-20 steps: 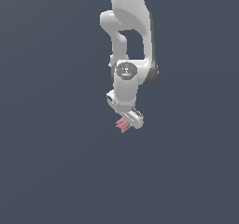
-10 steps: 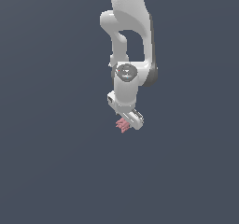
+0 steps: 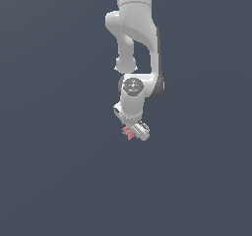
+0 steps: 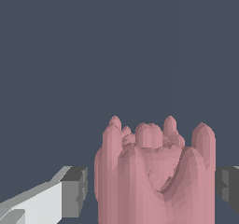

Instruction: Pick up the object and move it to a goal position.

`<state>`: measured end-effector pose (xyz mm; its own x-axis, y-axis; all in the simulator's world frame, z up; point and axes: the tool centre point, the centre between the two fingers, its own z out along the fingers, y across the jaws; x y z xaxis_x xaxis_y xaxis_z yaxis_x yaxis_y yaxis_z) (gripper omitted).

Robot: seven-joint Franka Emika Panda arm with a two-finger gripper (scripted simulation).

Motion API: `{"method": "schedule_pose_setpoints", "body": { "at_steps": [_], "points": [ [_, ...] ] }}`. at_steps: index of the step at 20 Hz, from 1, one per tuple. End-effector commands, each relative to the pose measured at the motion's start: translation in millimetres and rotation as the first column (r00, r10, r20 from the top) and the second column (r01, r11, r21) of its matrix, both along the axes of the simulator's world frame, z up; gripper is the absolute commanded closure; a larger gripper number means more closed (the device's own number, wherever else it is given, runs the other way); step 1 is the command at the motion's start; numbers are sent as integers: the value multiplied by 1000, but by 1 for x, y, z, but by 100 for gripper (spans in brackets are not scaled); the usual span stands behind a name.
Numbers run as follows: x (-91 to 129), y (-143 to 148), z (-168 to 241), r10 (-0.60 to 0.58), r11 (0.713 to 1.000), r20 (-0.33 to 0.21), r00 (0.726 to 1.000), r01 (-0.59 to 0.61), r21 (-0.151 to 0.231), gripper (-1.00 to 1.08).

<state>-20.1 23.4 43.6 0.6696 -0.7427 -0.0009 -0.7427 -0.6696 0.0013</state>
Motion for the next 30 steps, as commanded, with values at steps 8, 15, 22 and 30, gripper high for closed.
{"method": "schedule_pose_setpoints", "body": {
  "at_steps": [8, 15, 22, 30],
  "points": [
    [1, 0, -4, 0, 1000, 2, 1000, 0, 0, 108],
    [1, 0, -2, 0, 1000, 3, 1000, 0, 1, 108],
    [0, -5, 20, 0, 1000, 3, 1000, 0, 1, 108],
    [-2, -22, 82, -1, 1000, 2, 1000, 1, 1, 108]
  ]
}}
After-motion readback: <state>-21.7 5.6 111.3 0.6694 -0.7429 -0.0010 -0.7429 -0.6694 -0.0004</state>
